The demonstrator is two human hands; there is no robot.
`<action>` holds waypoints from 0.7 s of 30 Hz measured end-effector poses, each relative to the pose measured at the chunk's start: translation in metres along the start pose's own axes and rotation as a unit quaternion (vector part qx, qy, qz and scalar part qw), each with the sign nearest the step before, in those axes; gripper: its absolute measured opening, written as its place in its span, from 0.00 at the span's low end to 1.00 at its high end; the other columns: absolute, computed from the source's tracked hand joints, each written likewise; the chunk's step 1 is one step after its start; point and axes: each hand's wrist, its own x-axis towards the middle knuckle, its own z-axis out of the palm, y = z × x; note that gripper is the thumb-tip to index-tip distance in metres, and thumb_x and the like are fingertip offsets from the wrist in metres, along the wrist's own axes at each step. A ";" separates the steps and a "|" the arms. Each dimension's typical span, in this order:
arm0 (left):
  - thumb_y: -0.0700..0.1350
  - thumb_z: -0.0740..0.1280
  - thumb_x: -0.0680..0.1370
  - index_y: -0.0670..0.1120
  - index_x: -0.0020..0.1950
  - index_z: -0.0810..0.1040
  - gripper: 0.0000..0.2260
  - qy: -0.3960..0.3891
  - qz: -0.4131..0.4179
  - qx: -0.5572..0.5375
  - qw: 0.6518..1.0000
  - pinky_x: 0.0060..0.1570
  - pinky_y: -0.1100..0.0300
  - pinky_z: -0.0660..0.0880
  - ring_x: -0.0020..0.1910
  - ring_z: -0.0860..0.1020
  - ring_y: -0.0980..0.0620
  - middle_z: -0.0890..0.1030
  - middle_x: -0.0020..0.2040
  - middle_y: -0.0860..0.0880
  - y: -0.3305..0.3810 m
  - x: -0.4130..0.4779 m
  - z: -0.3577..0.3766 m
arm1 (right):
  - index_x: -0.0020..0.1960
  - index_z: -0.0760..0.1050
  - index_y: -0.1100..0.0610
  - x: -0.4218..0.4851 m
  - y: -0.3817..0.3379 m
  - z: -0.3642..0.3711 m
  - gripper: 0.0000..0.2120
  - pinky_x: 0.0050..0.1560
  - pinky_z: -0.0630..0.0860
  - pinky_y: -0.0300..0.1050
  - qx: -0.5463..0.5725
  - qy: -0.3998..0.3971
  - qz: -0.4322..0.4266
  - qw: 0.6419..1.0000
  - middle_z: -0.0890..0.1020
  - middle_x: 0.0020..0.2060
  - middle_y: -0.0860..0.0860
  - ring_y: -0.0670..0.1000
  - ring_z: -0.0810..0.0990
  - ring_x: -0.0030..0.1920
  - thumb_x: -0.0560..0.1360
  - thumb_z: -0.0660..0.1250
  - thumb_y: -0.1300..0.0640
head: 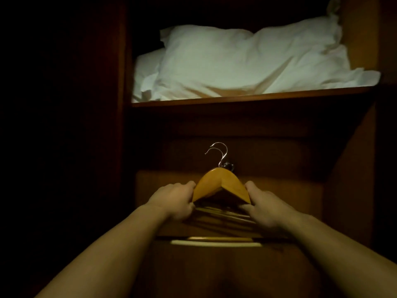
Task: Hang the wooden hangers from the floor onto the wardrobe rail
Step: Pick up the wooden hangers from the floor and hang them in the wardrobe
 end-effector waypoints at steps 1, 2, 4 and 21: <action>0.50 0.66 0.80 0.50 0.65 0.69 0.15 -0.001 0.009 -0.003 1.000 0.46 0.57 0.70 0.47 0.75 0.51 0.77 0.51 0.50 0.005 0.013 0.004 | 0.60 0.62 0.46 0.004 0.009 -0.004 0.12 0.46 0.80 0.46 0.007 -0.001 0.013 1.000 0.78 0.46 0.50 0.49 0.80 0.43 0.81 0.63 0.50; 0.50 0.66 0.80 0.50 0.65 0.70 0.15 -0.003 0.016 -0.008 1.000 0.46 0.57 0.69 0.48 0.76 0.51 0.78 0.53 0.49 0.008 0.026 0.007 | 0.61 0.62 0.47 0.009 0.016 -0.007 0.14 0.46 0.80 0.45 0.012 -0.008 0.025 1.000 0.78 0.47 0.50 0.48 0.79 0.43 0.81 0.63 0.47; 0.50 0.66 0.80 0.51 0.64 0.71 0.14 -0.002 0.030 -0.021 0.999 0.47 0.57 0.69 0.48 0.75 0.51 0.78 0.53 0.49 0.009 0.050 0.012 | 0.66 0.60 0.49 0.022 0.023 -0.014 0.26 0.48 0.78 0.45 0.024 -0.030 0.052 0.998 0.77 0.51 0.49 0.48 0.79 0.48 0.77 0.63 0.36; 0.55 0.63 0.81 0.52 0.69 0.69 0.18 -0.051 0.122 -0.138 0.982 0.52 0.57 0.76 0.49 0.78 0.55 0.78 0.53 0.52 -0.018 0.156 0.093 | 0.70 0.70 0.57 0.116 0.084 -0.002 0.23 0.65 0.71 0.52 0.036 -0.007 0.237 0.971 0.76 0.64 0.55 0.54 0.75 0.62 0.84 0.50 0.43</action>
